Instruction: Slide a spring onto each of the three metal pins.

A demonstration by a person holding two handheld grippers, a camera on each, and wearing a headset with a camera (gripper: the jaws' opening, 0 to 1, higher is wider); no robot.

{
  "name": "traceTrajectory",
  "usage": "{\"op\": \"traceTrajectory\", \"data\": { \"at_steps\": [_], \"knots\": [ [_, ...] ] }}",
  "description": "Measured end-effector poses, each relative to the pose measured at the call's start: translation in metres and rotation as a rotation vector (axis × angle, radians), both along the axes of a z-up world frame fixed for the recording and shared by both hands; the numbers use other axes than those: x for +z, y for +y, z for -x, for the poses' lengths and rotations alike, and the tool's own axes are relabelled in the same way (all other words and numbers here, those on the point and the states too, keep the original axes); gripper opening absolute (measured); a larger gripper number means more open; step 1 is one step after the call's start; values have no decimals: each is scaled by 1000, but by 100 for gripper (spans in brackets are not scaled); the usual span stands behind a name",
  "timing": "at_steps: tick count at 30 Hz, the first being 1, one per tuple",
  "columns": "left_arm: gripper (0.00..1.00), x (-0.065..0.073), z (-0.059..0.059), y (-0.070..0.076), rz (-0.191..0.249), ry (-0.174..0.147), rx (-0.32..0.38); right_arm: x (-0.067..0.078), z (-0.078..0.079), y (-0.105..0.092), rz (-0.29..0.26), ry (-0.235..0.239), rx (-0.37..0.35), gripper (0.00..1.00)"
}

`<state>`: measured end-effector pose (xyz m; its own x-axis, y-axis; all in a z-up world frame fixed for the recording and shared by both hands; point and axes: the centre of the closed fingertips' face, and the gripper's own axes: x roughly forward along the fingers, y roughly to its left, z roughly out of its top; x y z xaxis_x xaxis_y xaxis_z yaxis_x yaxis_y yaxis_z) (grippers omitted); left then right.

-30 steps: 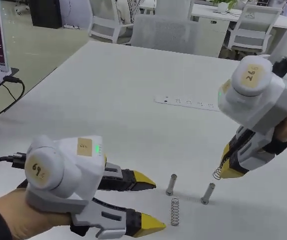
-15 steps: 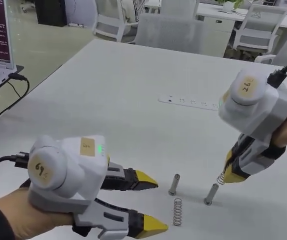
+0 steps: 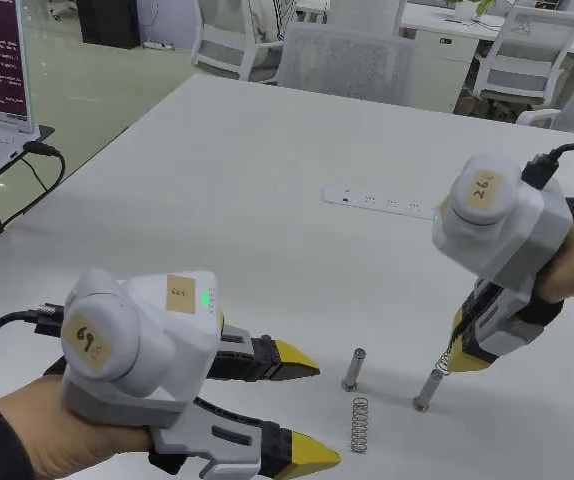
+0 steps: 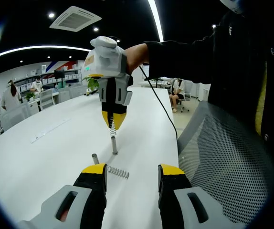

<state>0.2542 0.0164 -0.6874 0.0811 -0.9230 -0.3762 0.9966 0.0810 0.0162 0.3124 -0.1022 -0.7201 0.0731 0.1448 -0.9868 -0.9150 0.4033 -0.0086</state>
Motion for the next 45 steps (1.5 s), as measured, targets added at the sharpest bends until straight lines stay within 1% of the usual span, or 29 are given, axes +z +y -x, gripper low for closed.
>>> {"op": "traceTrajectory", "data": {
  "at_steps": [6, 8, 14, 18, 26, 31, 38, 45],
  "knots": [
    [41, -1, -1, 1, 3, 7, 6, -2, 0, -1, 7, 2, 2, 8],
    [44, -2, -1, 2, 0, 19, 13, -2, 0, 0, 4, 5, 1, 8],
    [51, -4, 0, 3, -5, 39, 16, -4, 0, 0, 9, 8, 3, 8],
    [60, -5, 1, 3, -2, 60, 26, -5, 0, 0, 10, 10, 4, 8],
    [67, -6, 1, 3, -4, 75, 31, -7, 0, 0, 14, 16, 6, 8],
    [67, -6, 1, 4, -2, 81, 32, -10, 0, 0, 20, 19, 7, 8],
    [67, -6, 1, 5, -1, 79, 37, -14, 0, 2, 13, 31, 4, 8],
    [66, -6, 0, 5, -3, 77, 40, -25, 1, 2, 17, 43, 4, 8]
  ]
}}
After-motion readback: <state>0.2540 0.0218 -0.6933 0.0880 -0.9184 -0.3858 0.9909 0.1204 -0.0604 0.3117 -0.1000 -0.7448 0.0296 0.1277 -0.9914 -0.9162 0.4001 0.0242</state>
